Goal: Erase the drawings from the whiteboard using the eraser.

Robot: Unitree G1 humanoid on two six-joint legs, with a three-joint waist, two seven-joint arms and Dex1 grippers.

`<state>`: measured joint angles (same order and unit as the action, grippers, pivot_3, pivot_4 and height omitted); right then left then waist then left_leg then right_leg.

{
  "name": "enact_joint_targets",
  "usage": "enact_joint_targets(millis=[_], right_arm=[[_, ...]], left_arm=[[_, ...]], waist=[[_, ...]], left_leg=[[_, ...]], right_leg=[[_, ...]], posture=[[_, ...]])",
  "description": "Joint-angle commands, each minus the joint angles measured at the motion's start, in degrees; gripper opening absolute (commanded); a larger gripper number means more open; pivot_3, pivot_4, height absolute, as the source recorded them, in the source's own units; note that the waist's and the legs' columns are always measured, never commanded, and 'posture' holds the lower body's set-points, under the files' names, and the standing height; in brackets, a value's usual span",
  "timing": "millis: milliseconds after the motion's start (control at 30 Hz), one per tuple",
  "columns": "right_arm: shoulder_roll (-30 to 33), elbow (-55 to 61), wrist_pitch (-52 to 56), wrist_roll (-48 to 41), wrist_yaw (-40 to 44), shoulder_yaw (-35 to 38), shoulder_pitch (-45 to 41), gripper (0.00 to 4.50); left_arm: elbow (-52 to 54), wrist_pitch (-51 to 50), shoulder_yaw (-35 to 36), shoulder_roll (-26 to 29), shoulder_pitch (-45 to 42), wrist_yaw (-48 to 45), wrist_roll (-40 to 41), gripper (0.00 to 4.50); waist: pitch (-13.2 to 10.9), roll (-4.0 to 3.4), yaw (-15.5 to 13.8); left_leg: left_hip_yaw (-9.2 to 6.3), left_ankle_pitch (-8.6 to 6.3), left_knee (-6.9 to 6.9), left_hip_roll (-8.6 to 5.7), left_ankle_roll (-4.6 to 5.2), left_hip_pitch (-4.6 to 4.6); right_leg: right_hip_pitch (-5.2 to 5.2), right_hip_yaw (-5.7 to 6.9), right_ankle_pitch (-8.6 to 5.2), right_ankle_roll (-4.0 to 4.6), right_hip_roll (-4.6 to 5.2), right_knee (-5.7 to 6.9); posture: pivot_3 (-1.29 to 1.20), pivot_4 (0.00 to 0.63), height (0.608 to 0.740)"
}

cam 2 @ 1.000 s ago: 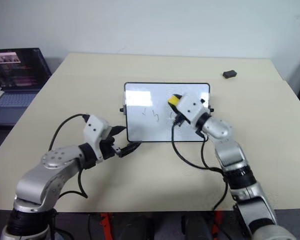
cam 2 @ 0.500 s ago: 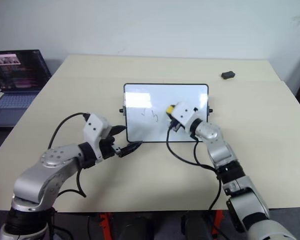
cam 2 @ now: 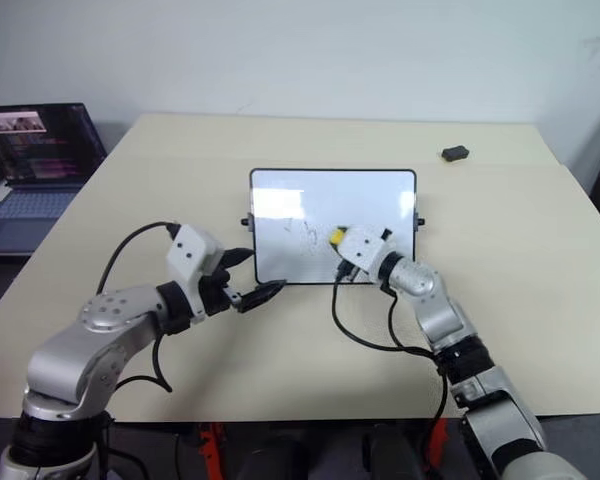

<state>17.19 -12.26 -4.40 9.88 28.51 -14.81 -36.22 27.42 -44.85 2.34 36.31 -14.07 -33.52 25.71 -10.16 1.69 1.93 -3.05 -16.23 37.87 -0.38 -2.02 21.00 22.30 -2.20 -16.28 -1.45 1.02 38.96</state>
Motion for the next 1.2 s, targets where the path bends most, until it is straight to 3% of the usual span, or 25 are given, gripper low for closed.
enact_joint_targets(millis=[33, 333, 533, 767, 967, 1200], right_arm=[[0.88, 2.42, -1.84, -1.63, -1.1, 3.87, -4.73, 0.98], [-0.32, -7.95, -3.04, -1.33, -2.19, 4.24, -5.47, 0.98], [-1.34, 6.11, 4.91, -6.73, 0.67, 5.7, 1.52, 0.98], [-1.4, 29.3, 20.94, -12.43, 0.04, 6.48, 18.9, 0.98], [-0.47, 35.45, 23.26, -11.14, -2.32, 5.9, 28.77, 0.98], [-2.62, 39.47, 26.81, -11.97, -7.18, 7.35, 33.1, 0.98]], left_arm=[[0.99, 0.85, 0.36, 0.75, 0.14, -0.83, 0.05, 4.5], [1.55, 0.85, 0.63, 0.52, 1.19, -0.99, 0.03, 4.5], [1.32, 1.6, 3.5, -0.18, 3.17, 0.07, 0.58, 4.5], [1.2, 2.04, 7.34, -3.93, 5.23, 2.59, 2.95, 4.5], [0.63, 5.54, 6.87, -5.23, 7.07, 2.93, 1.56, 4.5], [0.18, 7.38, 7.44, -5.96, 7.35, 4.3, 1.7, 4.5]], waist=[[-0.01, -0.01, 0.06], [-0.03, -0.02, -0.1], [-0.06, -0.05, -0.05], [-0.06, -0.05, -0.32], [-0.06, -0.05, -0.28], [-0.06, -0.04, -0.18]], left_leg=[[0.01, -0.01, -0.02, 0.0, 0.0, 0.01], [0.0, -0.02, -0.03, -0.01, -0.01, 0.04], [0.0, -0.03, -0.06, 0.02, 0.0, 0.06], [-0.08, -0.03, -0.03, 0.01, 0.0, 0.09], [-0.08, -0.02, -0.04, -0.01, -0.01, 0.04], [-0.06, -0.03, -0.05, -0.01, -0.01, 0.04]], right_leg=[[0.01, 0.0, -0.02, -0.01, 0.0, -0.01], [-0.01, 0.01, -0.04, 0.01, 0.02, -0.05], [0.02, 0.0, -0.05, 0.01, 0.02, -0.06], [-0.01, 0.04, -0.06, 0.0, 0.05, -0.09], [-0.03, 0.04, -0.06, -0.01, 0.04, -0.06], [-0.03, 0.02, -0.08, -0.02, 0.03, -0.07]], posture=[[0.0, 0.15, 0.74], [0.0, 0.15, 0.74], [0.0, 0.15, 0.74], [0.0, 0.15, 0.74], [0.0, 0.15, 0.74], [0.0, 0.15, 0.74]])
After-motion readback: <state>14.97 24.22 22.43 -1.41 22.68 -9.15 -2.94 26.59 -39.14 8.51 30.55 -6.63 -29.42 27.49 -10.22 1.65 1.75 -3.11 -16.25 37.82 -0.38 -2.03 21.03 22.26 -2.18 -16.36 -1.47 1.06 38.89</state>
